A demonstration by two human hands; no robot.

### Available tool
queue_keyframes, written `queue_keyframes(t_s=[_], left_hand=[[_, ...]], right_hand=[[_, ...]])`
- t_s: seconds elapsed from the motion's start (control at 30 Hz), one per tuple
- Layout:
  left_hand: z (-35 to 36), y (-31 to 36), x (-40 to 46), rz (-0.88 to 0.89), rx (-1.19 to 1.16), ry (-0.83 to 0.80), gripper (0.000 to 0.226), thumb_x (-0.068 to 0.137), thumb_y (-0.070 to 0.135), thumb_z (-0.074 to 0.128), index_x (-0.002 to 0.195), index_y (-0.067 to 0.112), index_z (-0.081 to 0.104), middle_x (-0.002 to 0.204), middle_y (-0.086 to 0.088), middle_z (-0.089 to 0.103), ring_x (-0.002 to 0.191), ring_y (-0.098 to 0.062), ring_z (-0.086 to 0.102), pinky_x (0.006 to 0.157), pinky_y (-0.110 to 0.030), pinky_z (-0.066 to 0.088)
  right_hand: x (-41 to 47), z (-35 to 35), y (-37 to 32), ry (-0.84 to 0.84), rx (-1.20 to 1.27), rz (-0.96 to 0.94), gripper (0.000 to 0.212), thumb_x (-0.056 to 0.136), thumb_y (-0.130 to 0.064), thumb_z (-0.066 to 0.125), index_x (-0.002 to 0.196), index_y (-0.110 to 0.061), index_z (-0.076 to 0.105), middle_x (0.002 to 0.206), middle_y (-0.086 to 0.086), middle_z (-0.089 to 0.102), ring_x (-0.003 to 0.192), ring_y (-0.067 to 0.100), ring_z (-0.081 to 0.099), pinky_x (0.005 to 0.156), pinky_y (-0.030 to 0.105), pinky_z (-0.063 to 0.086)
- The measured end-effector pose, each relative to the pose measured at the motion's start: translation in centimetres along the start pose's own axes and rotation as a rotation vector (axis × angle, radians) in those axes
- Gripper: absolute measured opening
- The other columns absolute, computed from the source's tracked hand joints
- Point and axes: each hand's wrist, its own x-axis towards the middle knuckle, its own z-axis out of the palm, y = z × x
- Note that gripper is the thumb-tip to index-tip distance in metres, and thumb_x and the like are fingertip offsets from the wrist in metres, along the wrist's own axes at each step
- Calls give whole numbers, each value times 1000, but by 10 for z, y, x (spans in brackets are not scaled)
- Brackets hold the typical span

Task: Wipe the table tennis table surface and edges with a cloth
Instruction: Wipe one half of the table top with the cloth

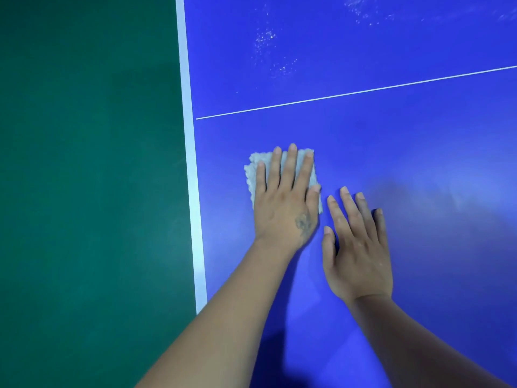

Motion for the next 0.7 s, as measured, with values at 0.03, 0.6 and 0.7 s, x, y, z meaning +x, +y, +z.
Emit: queue_keyframes(t_s=[0.03, 0.6, 0.7], left_hand=[[-3, -1, -13, 3, 4, -15, 61, 114, 45, 29, 171, 25, 24, 179, -2, 18, 167, -28, 7, 132, -54, 10], [-4, -71, 90, -460, 33, -1, 64, 111, 49, 19, 172, 30, 13, 181, -2, 7, 167, -29, -2, 132, -60, -3], [2, -42, 106, -371, 37, 17, 67, 109, 49, 16, 172, 29, 17, 180, -3, 11, 167, -30, 2, 132, -59, -2]], right_hand=[[0, 0, 0, -4, -1, 1, 58, 107, -32, 36, 164, -19, 38, 175, -1, 23, 163, 23, 16, 131, 55, 16], [0, 4, 3, -29, 11, 6, 58, 106, -31, 37, 163, -18, 39, 175, -1, 22, 163, 24, 16, 131, 55, 17], [1, 4, 4, -25, 13, 5, 58, 106, -31, 38, 163, -18, 40, 175, -1, 23, 163, 25, 17, 130, 56, 18]])
